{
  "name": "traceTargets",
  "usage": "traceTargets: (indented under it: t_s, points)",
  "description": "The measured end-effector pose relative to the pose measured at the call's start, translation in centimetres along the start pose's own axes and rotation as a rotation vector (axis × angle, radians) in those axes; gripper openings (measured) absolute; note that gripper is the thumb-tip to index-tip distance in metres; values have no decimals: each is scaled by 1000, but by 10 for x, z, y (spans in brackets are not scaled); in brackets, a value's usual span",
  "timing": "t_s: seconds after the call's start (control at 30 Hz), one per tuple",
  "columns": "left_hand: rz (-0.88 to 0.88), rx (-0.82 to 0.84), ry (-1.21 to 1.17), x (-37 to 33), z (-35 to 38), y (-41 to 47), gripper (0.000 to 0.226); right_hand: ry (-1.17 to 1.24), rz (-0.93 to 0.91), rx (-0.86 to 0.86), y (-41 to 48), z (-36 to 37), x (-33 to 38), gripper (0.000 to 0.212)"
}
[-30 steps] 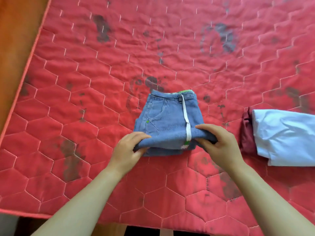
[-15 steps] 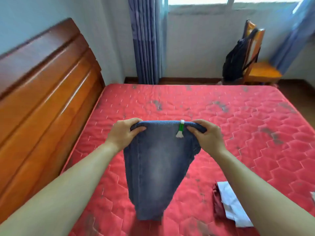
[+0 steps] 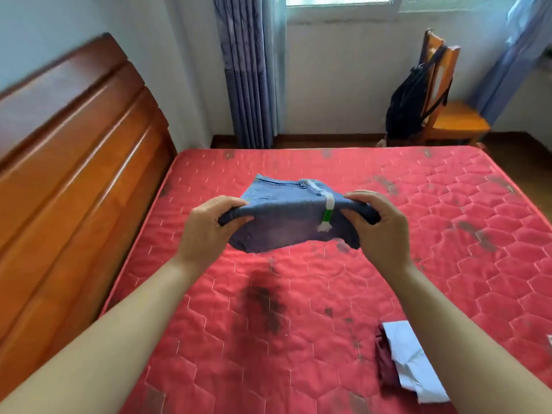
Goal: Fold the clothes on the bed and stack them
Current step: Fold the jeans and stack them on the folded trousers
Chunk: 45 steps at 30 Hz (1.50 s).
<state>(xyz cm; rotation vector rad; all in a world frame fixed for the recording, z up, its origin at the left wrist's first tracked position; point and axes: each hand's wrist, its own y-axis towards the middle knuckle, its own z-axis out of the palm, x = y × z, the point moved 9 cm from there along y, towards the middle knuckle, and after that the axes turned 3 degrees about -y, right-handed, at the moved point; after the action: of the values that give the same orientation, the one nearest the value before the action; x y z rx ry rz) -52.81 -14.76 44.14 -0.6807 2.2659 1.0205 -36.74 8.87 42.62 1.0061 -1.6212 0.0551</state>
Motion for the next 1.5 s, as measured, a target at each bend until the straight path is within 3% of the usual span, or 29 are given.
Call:
traceTargets:
  t_s: [0.27,0.43,0.53,0.67,0.73,0.8,0.93,1.1,1.17,1.27,1.37,1.5]
  points:
    - [-408,284,-40,136,133,-210,18,-147,404,386,-192,59,-188,45]
    - [-637,391,-115,159,171,-315,28,-203,571,593,-284,64,-239,41]
    - [-664,380,-141,166,171,-305,26,-208,574,647,-268,75,-245,33]
    - [-670,196,-67,228,170,-230,13,-227,472,502,-179,129,-268,28]
    - [-689,56,-13,272,171,-190,23,-247,422,404,-131,163,-290,21]
    - [-726,-15,44,311,180,-167,41,-290,405,365,-104,192,-315,35]
    - [-782,205,142,356,237,-201,47,-411,298,615,-149,242,-353,46]
    - [-663,533,346,358,298,-298,44,-608,211,914,-269,264,-396,54]
    - [-620,542,394,356,307,-319,47,-629,219,908,-290,261,-407,57]
    - [-607,398,433,350,305,-331,51,-545,278,728,-301,247,-413,54]
    - [-857,148,351,358,285,-354,64,-454,482,566,-315,229,-422,58]
    - [-1025,194,234,359,291,-383,70,-405,529,533,-337,222,-418,62]
